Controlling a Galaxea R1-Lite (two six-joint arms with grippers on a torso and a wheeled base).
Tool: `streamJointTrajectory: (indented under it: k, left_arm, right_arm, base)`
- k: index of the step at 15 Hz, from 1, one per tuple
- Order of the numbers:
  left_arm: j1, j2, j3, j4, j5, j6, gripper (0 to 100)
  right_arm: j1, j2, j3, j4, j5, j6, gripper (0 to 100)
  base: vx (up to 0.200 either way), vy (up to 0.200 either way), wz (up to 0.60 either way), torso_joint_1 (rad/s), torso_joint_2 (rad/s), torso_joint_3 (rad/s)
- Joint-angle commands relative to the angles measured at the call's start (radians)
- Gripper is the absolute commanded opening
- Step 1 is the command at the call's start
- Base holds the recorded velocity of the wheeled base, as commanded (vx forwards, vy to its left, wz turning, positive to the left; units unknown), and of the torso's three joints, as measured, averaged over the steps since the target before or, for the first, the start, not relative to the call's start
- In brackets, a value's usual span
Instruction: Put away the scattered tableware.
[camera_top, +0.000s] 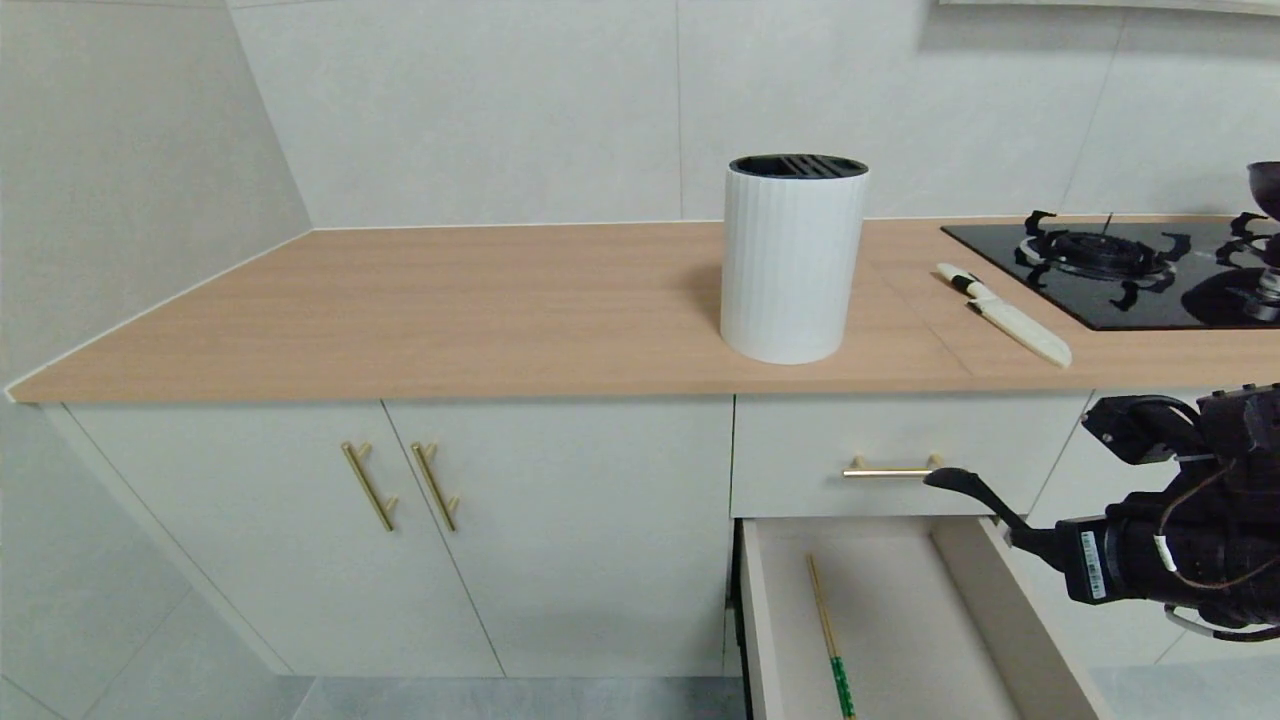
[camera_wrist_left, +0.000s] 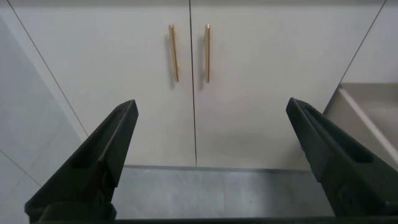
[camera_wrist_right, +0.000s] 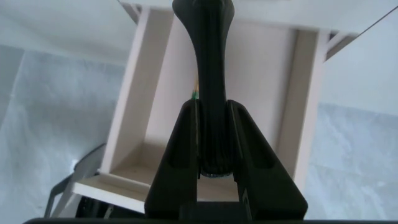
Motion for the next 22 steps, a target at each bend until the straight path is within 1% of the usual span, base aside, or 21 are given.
streamJointTrajectory:
  k: [1, 4, 12, 17, 19, 21, 22]
  left_arm:
    - [0.000, 0.000, 0.000, 0.000, 0.000, 0.000, 100]
    - [0.000, 0.000, 0.000, 0.000, 0.000, 0.000, 100]
    - [0.000, 0.000, 0.000, 0.000, 0.000, 0.000, 100]
    - [0.000, 0.000, 0.000, 0.000, 0.000, 0.000, 100]
    - [0.000, 0.000, 0.000, 0.000, 0.000, 0.000, 100]
    - [0.000, 0.000, 0.000, 0.000, 0.000, 0.000, 100]
    - [0.000, 0.000, 0.000, 0.000, 0.000, 0.000, 100]
  right_arm:
    - [0.000, 0.022, 0.004, -0.004, 0.001, -0.001, 0]
    - [0.000, 0.036, 0.018, -0.032, 0.001, -0.003, 0]
    - [0.002, 0.073, 0.020, -0.035, -0.001, -0.004, 0]
    - [0.000, 0.121, 0.032, -0.085, -0.002, -0.004, 0]
    - [0.000, 0.171, 0.030, -0.101, -0.001, -0.001, 0]
    - [0.002, 0.265, 0.029, -0.159, -0.002, 0.003, 0]
    - [0.000, 0.348, 0.037, -0.248, -0.012, 0.008, 0]
  base:
    - [0.000, 0.000, 0.00, -0.188, 0.47, 0.290]
    - [0.000, 0.000, 0.00, -0.168, 0.46, 0.295]
    - [0.000, 0.000, 0.00, -0.123, 0.44, 0.313]
    - [0.000, 0.000, 0.00, -0.018, 0.07, 0.043]
    - [0.000, 0.000, 0.00, 0.000, 0.00, 0.000]
    - [0.000, 0.000, 0.00, 0.000, 0.00, 0.000]
    - [0.000, 0.000, 0.00, 0.000, 0.00, 0.000]
